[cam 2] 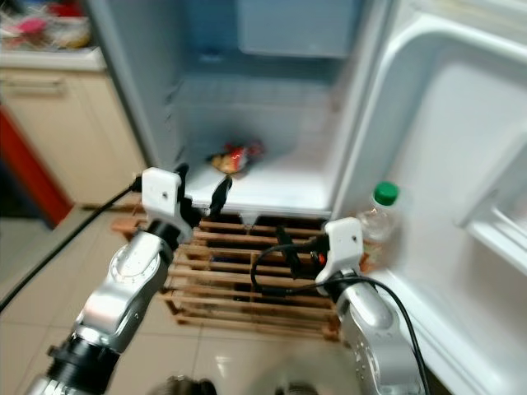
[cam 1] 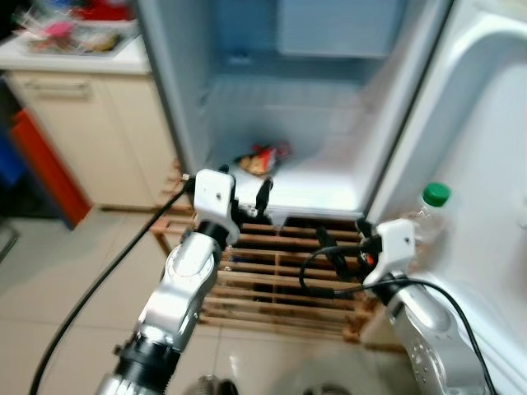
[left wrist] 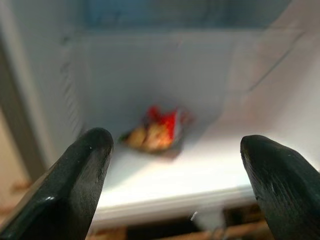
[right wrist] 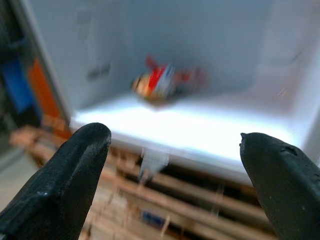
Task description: Restocking fridge
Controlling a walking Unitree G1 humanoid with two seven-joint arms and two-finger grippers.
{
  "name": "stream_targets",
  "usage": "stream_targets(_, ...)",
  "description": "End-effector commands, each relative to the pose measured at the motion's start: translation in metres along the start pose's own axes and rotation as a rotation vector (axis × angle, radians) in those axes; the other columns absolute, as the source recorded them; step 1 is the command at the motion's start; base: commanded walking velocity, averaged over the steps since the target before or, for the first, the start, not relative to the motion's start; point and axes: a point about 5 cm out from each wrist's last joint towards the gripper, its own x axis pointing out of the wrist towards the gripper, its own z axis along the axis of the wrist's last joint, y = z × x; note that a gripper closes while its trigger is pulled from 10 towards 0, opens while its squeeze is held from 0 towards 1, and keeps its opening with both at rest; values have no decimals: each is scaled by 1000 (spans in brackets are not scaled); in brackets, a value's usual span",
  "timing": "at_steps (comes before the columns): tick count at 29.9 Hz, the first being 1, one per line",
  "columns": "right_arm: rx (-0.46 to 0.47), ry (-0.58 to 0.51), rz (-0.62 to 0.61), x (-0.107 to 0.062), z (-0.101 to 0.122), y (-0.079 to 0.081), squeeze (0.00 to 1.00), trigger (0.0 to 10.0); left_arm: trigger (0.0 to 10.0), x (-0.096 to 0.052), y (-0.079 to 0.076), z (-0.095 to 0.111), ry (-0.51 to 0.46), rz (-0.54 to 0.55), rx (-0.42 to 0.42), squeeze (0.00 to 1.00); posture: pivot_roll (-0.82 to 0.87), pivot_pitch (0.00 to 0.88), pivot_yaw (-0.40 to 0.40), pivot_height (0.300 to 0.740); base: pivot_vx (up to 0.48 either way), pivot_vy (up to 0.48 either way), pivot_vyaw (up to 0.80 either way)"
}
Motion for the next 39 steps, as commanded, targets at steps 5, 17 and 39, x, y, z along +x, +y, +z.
stream_targets(5,-16,10,-42,2,-9,-6,0,10000,10000,-3,11,6,12,55,3,0,-210,0,28,740,-288,0,0)
stream_targets(17,-23,44,-79,-11,-27,-11,0,10000,10000,-3,15,4,16,44,38,0,-224,0,42,740,-250,0,0)
stream_targets(39,-149,440,-501,-127,-120,-82,0,10000,10000,-44,18,-27,74,-139,54,0,-221,0,4,740,0,-43,0)
